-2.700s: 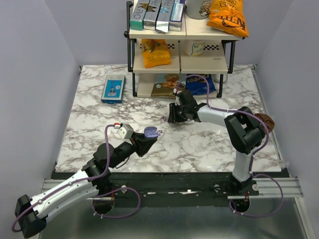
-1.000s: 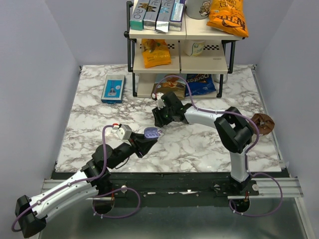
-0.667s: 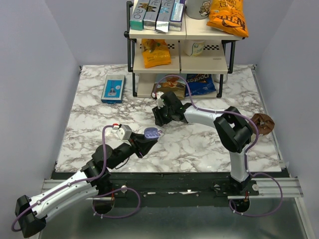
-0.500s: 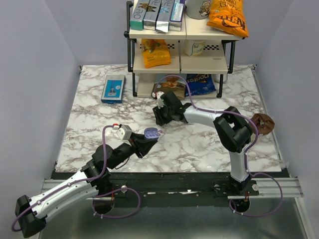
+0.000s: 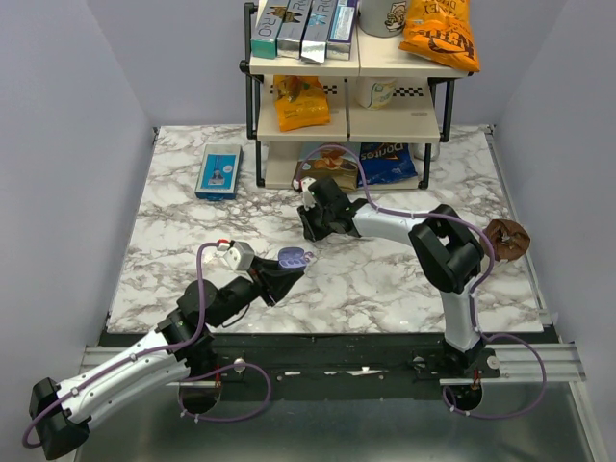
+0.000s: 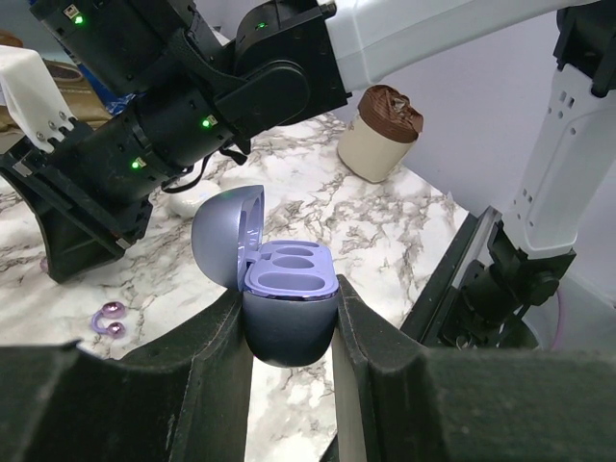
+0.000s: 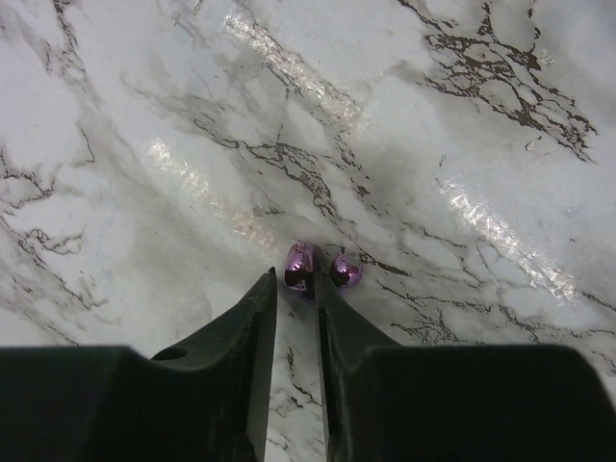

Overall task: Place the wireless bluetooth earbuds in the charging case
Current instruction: Pick up the earbud from the center of the board, then place the earbud at the center of the board.

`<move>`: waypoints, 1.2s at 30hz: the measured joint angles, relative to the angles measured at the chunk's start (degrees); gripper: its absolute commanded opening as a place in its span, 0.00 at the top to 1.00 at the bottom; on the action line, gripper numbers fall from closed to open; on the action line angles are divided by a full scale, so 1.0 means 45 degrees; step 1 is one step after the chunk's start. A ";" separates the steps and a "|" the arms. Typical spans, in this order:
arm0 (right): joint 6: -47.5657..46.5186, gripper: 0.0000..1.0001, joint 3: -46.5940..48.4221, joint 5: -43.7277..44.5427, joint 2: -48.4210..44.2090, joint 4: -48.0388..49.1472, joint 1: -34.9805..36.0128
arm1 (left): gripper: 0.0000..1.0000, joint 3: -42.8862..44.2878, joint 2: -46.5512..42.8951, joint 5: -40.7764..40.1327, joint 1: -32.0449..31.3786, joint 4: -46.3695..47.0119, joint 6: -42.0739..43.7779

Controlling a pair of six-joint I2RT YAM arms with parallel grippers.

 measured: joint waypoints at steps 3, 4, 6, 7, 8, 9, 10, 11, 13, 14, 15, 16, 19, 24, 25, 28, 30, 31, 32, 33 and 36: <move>0.0097 0.82 -0.0005 0.0005 0.0029 0.0000 -0.0005 | 1.00 -0.0015 -0.0010 0.0000 -0.0010 -0.0005 -0.0029; 0.0146 0.84 -0.0005 0.0005 0.0029 0.0000 -0.0005 | 1.00 -0.0024 -0.0015 0.0000 -0.0024 -0.0005 -0.0058; 0.0301 0.90 -0.0005 0.0019 0.0029 0.0000 0.0000 | 1.00 -0.0049 -0.0044 0.0000 -0.0049 -0.0010 -0.0068; 0.0345 0.92 -0.0005 0.0024 0.0029 0.0005 0.0000 | 1.00 -0.0063 -0.0058 0.0000 -0.0063 -0.0010 -0.0073; 0.0471 0.94 -0.0005 0.0039 0.0029 0.0000 0.0000 | 1.00 -0.0063 -0.0078 0.0005 -0.0073 -0.0019 -0.0073; 0.0515 0.99 -0.0010 0.0058 0.0029 0.0000 0.0000 | 1.00 -0.0063 -0.0087 0.0000 -0.0078 -0.0019 -0.0078; 0.0612 0.99 -0.0029 0.0092 0.0029 0.0015 0.0000 | 1.00 -0.0063 -0.0102 0.0000 -0.0083 -0.0019 -0.0087; 0.0704 0.99 -0.0044 0.0141 0.0019 0.0024 0.0000 | 1.00 -0.0063 -0.0121 0.0000 -0.0083 -0.0019 -0.0097; 0.1015 0.99 -0.0194 0.0325 -0.0063 0.0146 0.0000 | 1.00 -0.0063 -0.0155 0.0000 -0.0083 -0.0024 -0.0107; 0.1229 0.99 -0.0389 0.0452 -0.0180 0.0238 0.0000 | 1.00 -0.0063 -0.0180 0.0000 -0.0083 -0.0029 -0.0107; 0.1452 0.99 -0.0563 0.0583 -0.0340 0.0238 0.0000 | 1.00 -0.0063 -0.0199 0.0000 -0.0083 -0.0029 -0.0107; 0.1651 0.99 -0.0709 0.0680 -0.0476 0.0219 0.0000 | 1.00 -0.0063 -0.0214 0.0000 -0.0087 -0.0029 -0.0107; 0.2710 0.99 -0.1477 0.1209 -0.1360 0.0102 -0.0010 | 1.00 -0.0063 -0.0228 0.0000 -0.0117 -0.0034 -0.0102; 0.5207 0.99 -0.2812 0.1943 -0.3463 -0.0204 -0.0126 | 1.00 -0.0063 -0.0228 -0.0024 -0.0165 -0.0063 -0.0102; 0.5722 0.99 -0.3138 0.2050 -0.3900 -0.0209 -0.0136 | 1.00 -0.0063 -0.0228 -0.0034 -0.0165 -0.0073 -0.0102; 0.7397 0.99 -0.4201 0.2278 -0.5013 -0.0277 -0.0209 | 1.00 -0.0063 -0.0199 -0.0039 -0.0165 -0.0087 -0.0097; 0.8500 0.99 -0.5061 0.2361 -0.5581 -0.0311 -0.0257 | 1.00 -0.0063 -0.0146 -0.0063 -0.0165 -0.0102 -0.0092; 0.8956 0.99 -0.5489 0.2361 -0.5790 -0.0316 -0.0272 | 1.00 -0.0063 -0.0102 -0.0087 -0.0165 -0.0102 -0.0087; 0.9428 0.99 -0.5979 0.2361 -0.5984 -0.0345 -0.0282 | 1.00 -0.0063 -0.0068 -0.0112 -0.0165 -0.0102 -0.0087; 0.9768 0.99 -0.6334 0.2361 -0.6081 -0.0408 -0.0282 | 1.00 -0.0063 -0.0015 -0.0131 -0.0165 -0.0102 -0.0087; 1.0394 0.99 -0.7014 0.2361 -0.6173 -0.0495 -0.0282 | 1.00 -0.0063 0.0141 -0.0131 -0.0170 -0.0097 -0.0087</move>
